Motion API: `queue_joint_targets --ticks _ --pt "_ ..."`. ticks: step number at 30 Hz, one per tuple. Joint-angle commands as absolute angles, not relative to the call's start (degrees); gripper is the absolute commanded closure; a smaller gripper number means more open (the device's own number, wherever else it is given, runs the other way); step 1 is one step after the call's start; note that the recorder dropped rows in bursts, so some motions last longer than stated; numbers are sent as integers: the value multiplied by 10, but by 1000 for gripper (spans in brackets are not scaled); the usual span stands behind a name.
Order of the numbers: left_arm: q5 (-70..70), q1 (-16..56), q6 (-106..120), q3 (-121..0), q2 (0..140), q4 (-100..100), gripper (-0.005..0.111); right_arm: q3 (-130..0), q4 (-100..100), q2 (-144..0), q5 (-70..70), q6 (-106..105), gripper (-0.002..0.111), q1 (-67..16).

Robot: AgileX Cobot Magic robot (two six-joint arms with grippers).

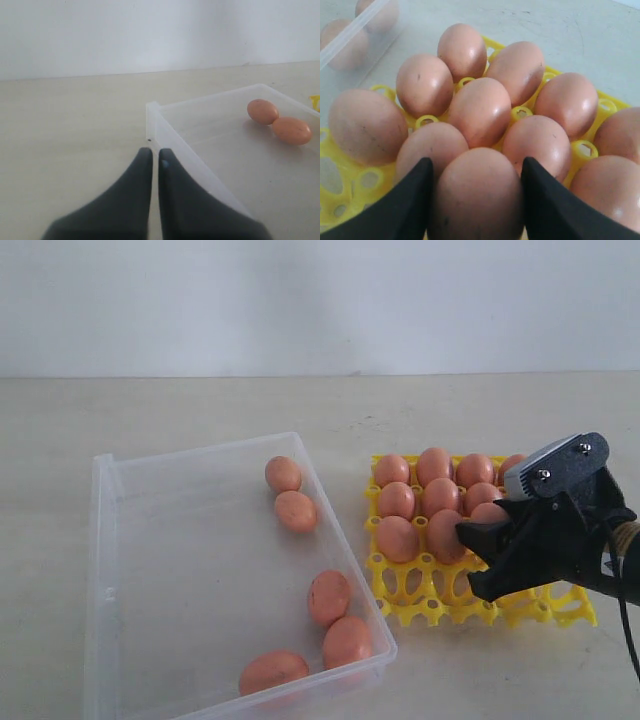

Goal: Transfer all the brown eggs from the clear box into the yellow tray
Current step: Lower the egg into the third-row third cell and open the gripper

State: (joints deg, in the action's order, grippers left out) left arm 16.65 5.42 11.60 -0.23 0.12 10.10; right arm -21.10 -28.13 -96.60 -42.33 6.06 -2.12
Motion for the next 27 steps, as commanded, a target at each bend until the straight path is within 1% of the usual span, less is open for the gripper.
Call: queue_joint_targets --ticks 1,5,7,8,9,12,13,15,22,27 --pt "162 57 116 0 0 100 103 -213 -274 -966 -426 56 108 -17" --pt "162 57 116 0 0 100 103 -213 -274 -966 -426 53 108 -17" --pt "162 57 116 0 0 100 103 -213 -274 -966 -423 53 105 -17" --pt "162 57 116 0 0 100 103 -213 -274 -966 -422 53 101 -17" --pt "162 57 116 0 0 100 103 -213 -274 -966 -421 53 95 -17" --pt "162 57 116 0 0 100 103 -213 -274 -966 -421 53 74 -17" --pt "162 57 116 0 0 100 103 -213 -274 -966 -421 53 68 -17" --pt "162 57 116 0 0 100 103 -213 -274 -966 -421 53 62 -17" --pt "162 57 116 0 0 100 103 -213 -273 -966 -421 53 51 -17" --pt "162 57 116 0 0 100 103 -213 -273 -965 -450 55 50 -17"
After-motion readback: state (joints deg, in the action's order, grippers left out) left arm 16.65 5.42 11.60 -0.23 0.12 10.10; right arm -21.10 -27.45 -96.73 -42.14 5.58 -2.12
